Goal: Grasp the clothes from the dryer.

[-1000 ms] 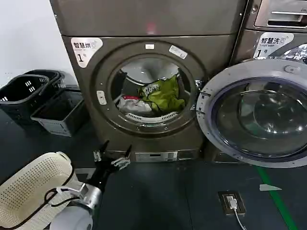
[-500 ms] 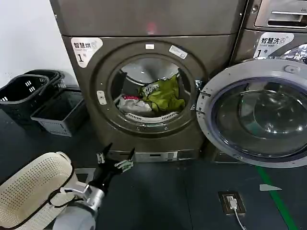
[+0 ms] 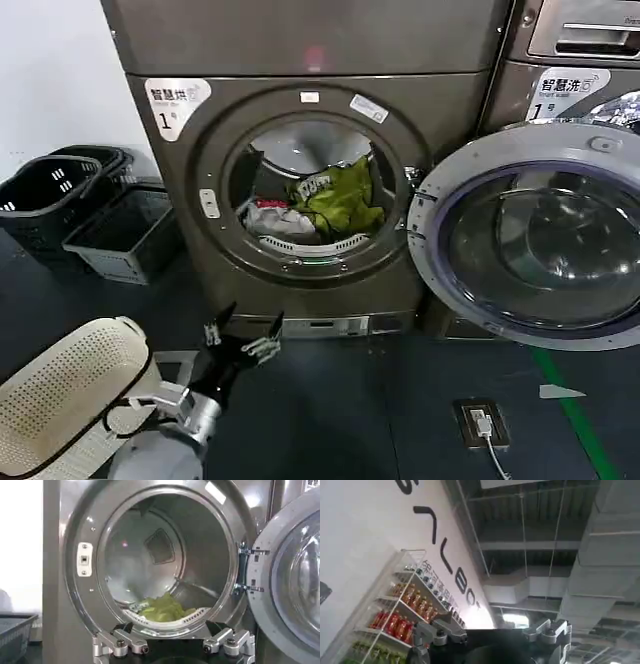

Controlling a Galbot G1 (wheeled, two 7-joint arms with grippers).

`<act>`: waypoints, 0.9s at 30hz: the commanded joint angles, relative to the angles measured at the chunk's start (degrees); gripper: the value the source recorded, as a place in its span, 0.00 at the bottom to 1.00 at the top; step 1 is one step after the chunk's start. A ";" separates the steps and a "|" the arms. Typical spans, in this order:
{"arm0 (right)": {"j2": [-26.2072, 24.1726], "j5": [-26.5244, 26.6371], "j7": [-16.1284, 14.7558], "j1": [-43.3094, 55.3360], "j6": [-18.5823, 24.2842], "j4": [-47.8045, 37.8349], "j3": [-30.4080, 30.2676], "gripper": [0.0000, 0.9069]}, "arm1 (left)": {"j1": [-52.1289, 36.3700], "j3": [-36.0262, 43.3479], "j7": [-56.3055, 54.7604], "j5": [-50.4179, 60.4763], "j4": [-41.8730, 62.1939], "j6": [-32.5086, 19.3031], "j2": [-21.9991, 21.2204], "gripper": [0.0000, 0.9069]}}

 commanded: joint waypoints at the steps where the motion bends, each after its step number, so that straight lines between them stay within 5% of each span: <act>1: 0.02 -0.24 -0.14 0.03 0.01 -0.03 -0.05 1.00 | 0.15 0.00 0.00 0.03 -0.26 0.76 -0.07 1.00; 27: -0.27 -0.77 -0.87 -0.47 0.18 -0.27 0.00 1.00 | 1.30 -0.40 -0.12 1.71 -1.18 0.93 0.68 1.00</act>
